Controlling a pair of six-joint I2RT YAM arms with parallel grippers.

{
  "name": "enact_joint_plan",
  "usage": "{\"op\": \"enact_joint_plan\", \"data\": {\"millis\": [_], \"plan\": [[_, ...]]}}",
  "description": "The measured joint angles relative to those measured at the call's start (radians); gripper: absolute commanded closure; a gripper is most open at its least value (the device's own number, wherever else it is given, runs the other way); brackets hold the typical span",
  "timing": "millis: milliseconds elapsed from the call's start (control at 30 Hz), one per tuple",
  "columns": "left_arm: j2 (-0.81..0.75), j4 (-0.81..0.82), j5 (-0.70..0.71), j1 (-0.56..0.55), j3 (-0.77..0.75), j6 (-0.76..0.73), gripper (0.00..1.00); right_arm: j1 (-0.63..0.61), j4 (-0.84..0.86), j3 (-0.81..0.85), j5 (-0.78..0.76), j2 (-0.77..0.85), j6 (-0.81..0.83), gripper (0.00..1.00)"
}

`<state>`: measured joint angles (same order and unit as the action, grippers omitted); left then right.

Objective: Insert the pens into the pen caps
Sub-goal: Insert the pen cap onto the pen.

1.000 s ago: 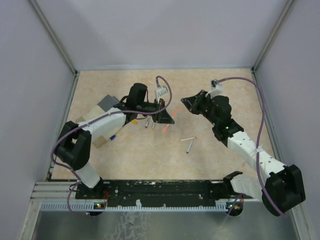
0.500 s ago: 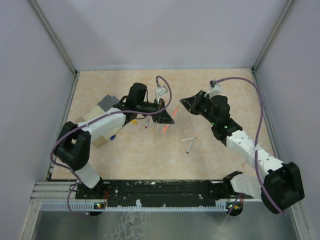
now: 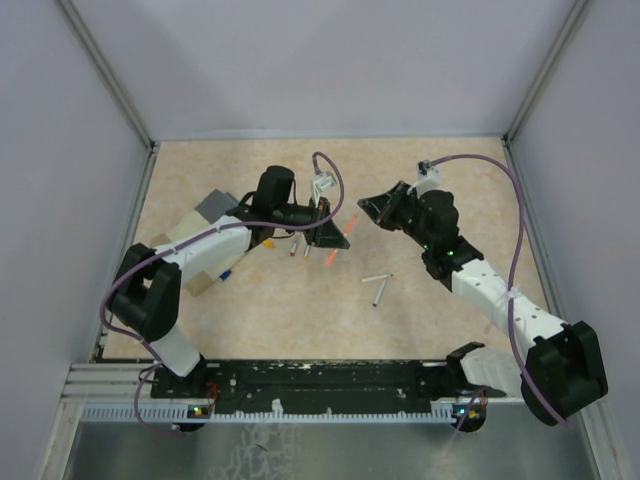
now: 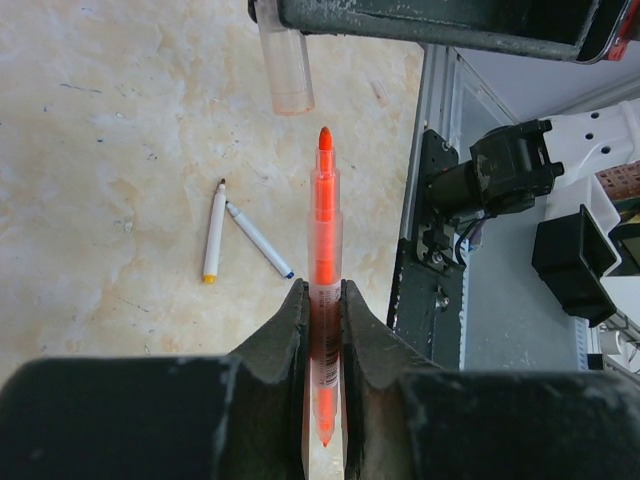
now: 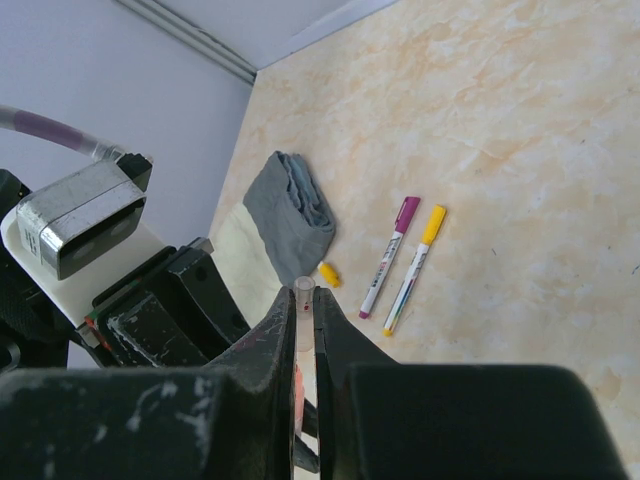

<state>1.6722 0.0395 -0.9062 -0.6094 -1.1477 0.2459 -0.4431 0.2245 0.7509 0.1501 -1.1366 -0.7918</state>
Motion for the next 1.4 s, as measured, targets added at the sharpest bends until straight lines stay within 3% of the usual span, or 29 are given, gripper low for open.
{"op": "enact_joint_plan", "data": {"millis": [1400], "plan": [[0.000, 0.006, 0.005, -0.002, 0.000, 0.000, 1.00, 0.000, 0.037, -0.071, 0.056, 0.013, -0.064, 0.98]]}}
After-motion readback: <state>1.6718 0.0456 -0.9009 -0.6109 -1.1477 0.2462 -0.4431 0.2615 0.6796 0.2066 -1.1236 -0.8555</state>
